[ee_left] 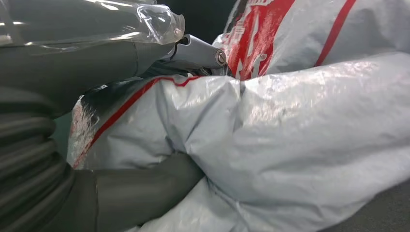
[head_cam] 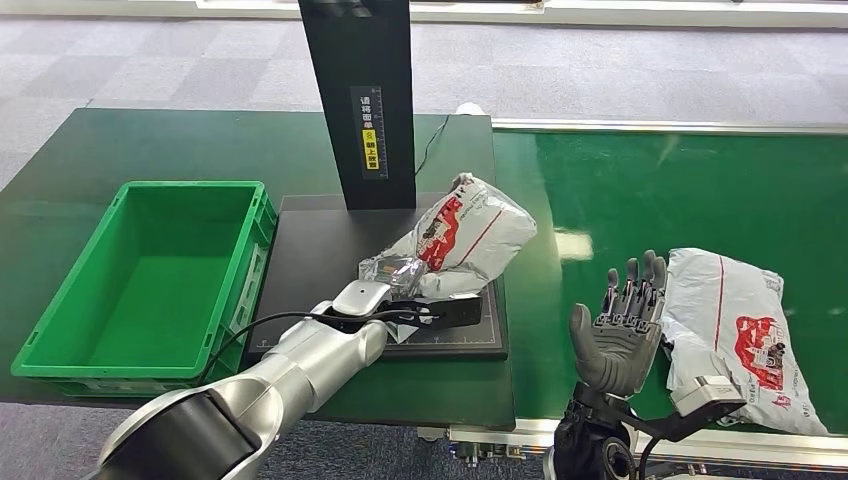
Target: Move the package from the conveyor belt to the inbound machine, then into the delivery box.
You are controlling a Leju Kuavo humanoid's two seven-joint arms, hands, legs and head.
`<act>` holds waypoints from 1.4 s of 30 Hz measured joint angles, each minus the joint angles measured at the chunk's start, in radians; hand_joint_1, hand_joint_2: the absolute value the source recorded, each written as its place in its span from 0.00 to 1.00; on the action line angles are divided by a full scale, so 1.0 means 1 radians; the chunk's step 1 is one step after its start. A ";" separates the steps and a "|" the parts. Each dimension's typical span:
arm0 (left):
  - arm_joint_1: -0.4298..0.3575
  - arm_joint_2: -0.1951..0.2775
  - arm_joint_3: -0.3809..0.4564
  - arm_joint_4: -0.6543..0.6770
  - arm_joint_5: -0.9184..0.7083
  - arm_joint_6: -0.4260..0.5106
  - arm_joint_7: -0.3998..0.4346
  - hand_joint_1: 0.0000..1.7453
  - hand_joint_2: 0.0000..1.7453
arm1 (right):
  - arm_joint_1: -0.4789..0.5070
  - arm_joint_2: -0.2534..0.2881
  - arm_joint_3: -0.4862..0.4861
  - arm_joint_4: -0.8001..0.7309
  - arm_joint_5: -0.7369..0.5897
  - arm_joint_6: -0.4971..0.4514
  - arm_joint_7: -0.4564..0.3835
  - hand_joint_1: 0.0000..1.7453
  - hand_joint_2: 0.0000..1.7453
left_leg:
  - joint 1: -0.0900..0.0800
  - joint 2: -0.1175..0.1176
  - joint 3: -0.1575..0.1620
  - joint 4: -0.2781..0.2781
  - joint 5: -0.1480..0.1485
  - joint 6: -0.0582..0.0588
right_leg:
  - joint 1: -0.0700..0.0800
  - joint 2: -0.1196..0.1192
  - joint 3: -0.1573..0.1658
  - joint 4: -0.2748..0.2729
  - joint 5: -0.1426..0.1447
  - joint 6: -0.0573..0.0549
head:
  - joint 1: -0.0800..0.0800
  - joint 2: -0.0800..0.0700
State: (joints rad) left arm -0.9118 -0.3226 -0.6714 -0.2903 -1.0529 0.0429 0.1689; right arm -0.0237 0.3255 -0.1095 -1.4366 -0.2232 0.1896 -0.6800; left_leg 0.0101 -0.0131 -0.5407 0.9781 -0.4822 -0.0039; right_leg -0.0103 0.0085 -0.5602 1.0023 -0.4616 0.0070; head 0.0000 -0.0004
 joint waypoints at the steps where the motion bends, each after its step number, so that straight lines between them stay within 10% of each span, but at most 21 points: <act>1: 0.001 0.000 0.002 0.000 0.000 0.002 -0.003 1.00 1.00 | 0.000 0.000 0.000 0.000 0.000 0.000 0.000 0.00 1.00 | 0.000 0.000 0.000 0.000 0.000 0.000 | 0.000 0.000 0.000 0.000 0.000 0.000 | 0.000 0.000; 9: 0.018 0.002 0.039 0.001 0.019 0.077 -0.070 1.00 1.00 | 0.001 0.000 -0.007 0.000 0.000 0.007 -0.001 0.00 1.00 | 0.000 0.000 0.000 0.000 0.000 0.000 | 0.000 0.000 0.000 0.000 0.000 0.000 | 0.000 0.000; 21: 0.044 0.077 0.386 -0.151 0.343 0.271 -0.537 1.00 1.00 | 0.066 0.000 -0.024 -0.042 -0.025 -0.004 -0.017 0.00 1.00 | 0.000 0.002 -0.007 0.000 0.001 0.000 | 0.000 0.002 -0.009 0.000 0.000 0.000 | 0.000 0.000; 42: 0.301 0.379 0.840 -0.709 0.391 0.304 -0.516 1.00 1.00 | 0.153 -0.014 -0.063 -0.159 -0.078 -0.062 -0.018 0.00 1.00 | 0.001 0.009 -0.011 0.000 0.000 -0.001 | 0.001 0.010 -0.016 0.001 0.000 -0.001 | 0.001 0.000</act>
State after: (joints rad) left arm -0.6105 0.0563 0.1683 -0.9993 -0.6619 0.3472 -0.3474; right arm 0.1298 0.3117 -0.1728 -1.5957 -0.3008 0.1276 -0.6977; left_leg 0.0113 -0.0043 -0.5521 0.9776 -0.4823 -0.0051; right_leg -0.0091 0.0184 -0.5764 1.0036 -0.4611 0.0058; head 0.0006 -0.0004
